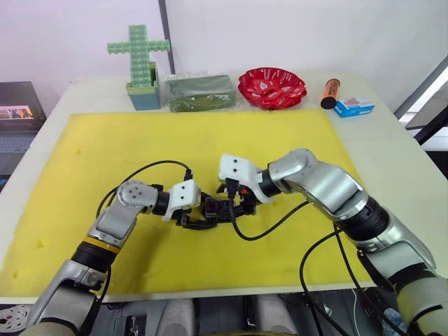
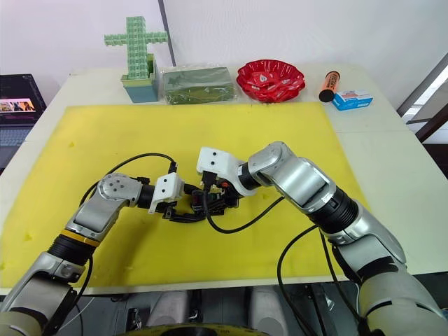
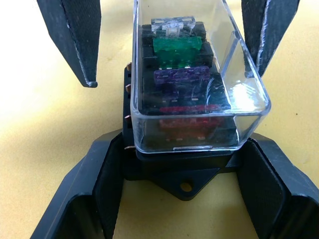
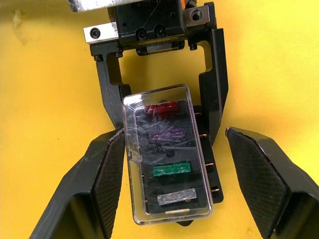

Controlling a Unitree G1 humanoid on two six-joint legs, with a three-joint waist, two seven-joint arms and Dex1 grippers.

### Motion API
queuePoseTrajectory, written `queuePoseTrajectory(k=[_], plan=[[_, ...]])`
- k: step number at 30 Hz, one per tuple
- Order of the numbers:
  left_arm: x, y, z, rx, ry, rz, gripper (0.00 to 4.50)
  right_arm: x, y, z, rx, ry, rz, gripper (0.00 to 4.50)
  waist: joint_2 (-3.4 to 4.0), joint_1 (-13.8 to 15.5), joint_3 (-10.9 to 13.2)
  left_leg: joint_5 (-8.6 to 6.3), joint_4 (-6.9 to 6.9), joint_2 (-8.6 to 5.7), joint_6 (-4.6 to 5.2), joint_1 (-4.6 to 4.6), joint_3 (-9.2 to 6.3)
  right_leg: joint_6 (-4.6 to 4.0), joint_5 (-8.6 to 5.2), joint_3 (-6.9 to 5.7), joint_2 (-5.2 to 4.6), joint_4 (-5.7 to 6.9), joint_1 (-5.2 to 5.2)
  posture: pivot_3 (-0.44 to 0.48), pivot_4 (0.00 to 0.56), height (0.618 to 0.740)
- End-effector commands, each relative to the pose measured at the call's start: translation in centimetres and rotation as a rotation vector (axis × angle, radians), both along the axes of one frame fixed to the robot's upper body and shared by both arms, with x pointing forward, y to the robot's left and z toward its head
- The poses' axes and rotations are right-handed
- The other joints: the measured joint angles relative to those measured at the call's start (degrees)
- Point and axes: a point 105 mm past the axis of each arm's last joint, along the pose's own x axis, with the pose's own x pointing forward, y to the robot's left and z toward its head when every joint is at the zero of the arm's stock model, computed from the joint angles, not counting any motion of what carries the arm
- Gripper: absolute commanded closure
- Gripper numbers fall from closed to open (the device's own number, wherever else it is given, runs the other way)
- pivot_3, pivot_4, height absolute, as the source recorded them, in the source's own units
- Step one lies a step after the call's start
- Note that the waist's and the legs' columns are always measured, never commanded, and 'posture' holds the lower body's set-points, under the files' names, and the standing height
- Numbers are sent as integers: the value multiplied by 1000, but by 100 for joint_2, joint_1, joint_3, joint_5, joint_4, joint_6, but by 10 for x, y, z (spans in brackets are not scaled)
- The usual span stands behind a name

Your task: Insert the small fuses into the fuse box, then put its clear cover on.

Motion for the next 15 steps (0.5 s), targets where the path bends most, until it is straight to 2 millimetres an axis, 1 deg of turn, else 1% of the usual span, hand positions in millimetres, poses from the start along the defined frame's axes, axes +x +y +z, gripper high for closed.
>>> queuePoseTrajectory(k=[1, 4, 10, 15], plan=[[-1, -2, -2, 8, -2, -5, 1517, -5, 2, 21, 48, -43, 40, 1076, 0, 1, 0, 0, 0, 0, 0, 0, 0, 0, 0, 0, 0, 0, 0, 0, 150, 740], [-2, -3, -2, 7, -1, -5, 1517, -8, 1, 27, 68, -42, 50, 1076, 0, 2, 0, 0, 0, 0, 0, 0, 0, 0, 0, 0, 0, 0, 0, 0, 150, 740], [-3, -3, -3, 5, 1, -3, 1517, -6, -7, 57, 182, -94, 34, 1076, 0, 5, 0, 0, 0, 0, 0, 0, 0, 0, 0, 0, 0, -1, 0, 0, 150, 740], [-1, -2, -2, 4, 1, 0, 1517, -8, -12, 63, 267, -121, 35, 1076, 0, 6, 0, 0, 0, 0, 0, 0, 0, 0, 0, 0, 0, -1, 0, 0, 150, 740]])
